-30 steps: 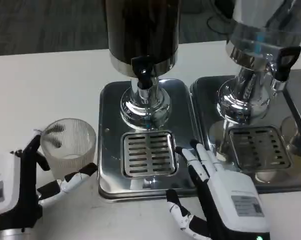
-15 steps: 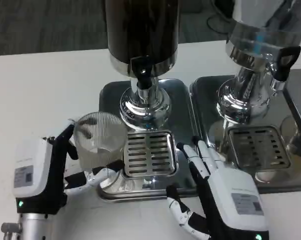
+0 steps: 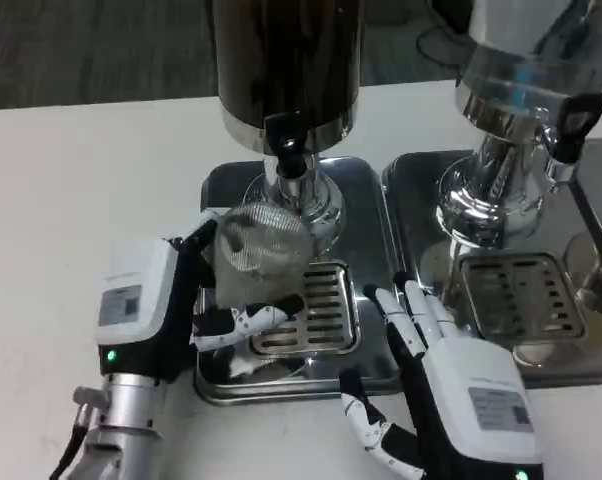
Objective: Grasp the cup under the faucet to collect the drink, then remove the cup.
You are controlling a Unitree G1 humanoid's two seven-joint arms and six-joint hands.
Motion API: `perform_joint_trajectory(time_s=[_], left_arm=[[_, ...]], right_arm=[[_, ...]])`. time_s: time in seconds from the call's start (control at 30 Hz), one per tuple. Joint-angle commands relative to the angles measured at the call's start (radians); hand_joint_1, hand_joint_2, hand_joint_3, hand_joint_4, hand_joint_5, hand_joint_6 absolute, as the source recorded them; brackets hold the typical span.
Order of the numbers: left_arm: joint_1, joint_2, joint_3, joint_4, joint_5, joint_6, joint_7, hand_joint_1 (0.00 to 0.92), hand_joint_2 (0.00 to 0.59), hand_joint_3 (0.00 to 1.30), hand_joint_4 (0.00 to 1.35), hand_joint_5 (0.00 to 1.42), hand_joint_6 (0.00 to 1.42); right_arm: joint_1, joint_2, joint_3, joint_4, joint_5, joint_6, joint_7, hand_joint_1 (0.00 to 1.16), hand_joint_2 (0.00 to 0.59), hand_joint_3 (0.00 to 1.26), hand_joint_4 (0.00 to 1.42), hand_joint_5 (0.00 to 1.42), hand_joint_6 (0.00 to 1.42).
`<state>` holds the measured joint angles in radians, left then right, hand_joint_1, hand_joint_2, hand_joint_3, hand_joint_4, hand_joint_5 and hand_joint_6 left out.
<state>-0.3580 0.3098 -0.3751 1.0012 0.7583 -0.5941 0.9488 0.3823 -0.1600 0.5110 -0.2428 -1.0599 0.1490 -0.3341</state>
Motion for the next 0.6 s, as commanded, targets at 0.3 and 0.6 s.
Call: perform_joint_trajectory(time_s=[0.3, 0.6], left_arm=[[0.011, -0.006, -0.071, 0.045, 0.003, -0.006, -0.028, 0.502, 0.027, 0.47, 0.62, 0.89, 1.16], [0.006, -0.007, -0.085, 0.062, -0.017, 0.036, -0.089, 0.306, 0.047, 0.38, 0.52, 0.81, 1.04]], right_arm=[[-0.008, 0.010, -0.004, -0.001, 0.003, 0.003, -0.010, 0.39, 0.426, 0.11, 0.00, 0.06, 0.23], [0.004, 0.017, -0.006, -0.004, 0.009, 0.008, -0.012, 0.40, 0.433, 0.12, 0.00, 0.06, 0.23]])
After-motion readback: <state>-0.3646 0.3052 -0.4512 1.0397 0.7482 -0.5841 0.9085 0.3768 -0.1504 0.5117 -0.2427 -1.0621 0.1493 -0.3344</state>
